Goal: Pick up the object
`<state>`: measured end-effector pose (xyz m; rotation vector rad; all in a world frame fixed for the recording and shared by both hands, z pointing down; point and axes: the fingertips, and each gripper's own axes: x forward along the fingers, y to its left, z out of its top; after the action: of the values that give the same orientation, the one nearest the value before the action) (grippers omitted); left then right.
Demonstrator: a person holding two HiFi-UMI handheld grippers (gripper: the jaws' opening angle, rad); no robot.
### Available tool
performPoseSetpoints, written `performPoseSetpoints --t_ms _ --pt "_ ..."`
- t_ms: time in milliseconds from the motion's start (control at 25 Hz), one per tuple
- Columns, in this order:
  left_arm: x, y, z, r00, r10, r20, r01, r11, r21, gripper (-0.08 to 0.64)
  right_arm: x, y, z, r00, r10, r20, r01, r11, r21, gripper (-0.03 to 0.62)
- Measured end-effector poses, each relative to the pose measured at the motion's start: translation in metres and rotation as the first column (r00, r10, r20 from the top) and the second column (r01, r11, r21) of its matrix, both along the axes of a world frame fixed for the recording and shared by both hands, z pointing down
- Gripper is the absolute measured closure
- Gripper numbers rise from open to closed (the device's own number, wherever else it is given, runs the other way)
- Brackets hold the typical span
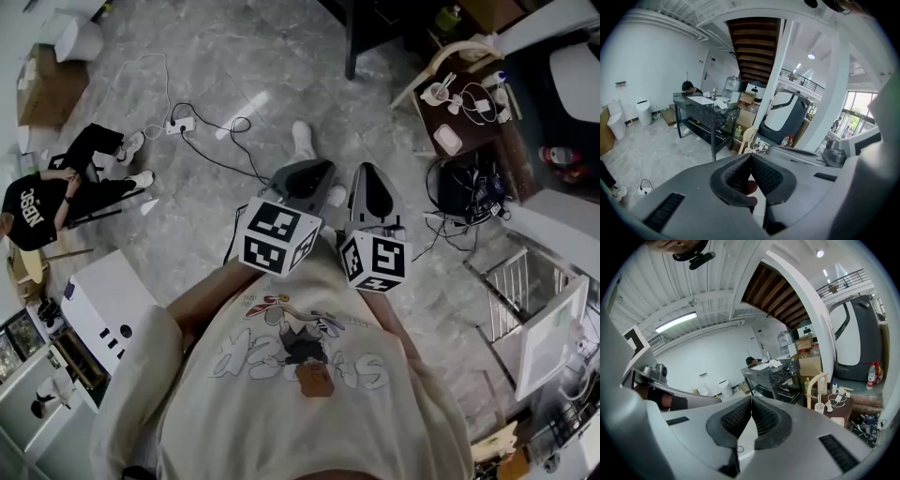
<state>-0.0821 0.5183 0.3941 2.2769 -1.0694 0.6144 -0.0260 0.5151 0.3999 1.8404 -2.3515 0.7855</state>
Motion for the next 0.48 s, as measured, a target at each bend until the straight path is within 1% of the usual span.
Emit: performPoseSetpoints --t_ms 160,320,480 --pt "0.001 -0.009 0.01 1.0 0.004 -0.009 -0.004 1.0 -0.03 0.546 0.002 -0.007 0.008 1.0 0.014 -0.006 -0.014 1.0 -0.021 0.574" --pt "0.008 -0.022 0.014 1.0 0.024 -0.013 -0.025 0.999 -0.037 0.546 0.009 -0.019 0.015 0.999 0.033 -0.012 -0.034 0.999 -0.042 0.574" --pt "0.004 -0.045 0.017 0.999 0.029 -0.018 -0.03 0.998 -0.047 0.546 0.007 -0.042 0.015 0.999 0.044 -0.016 -0.044 0.998 -0.042 0.574"
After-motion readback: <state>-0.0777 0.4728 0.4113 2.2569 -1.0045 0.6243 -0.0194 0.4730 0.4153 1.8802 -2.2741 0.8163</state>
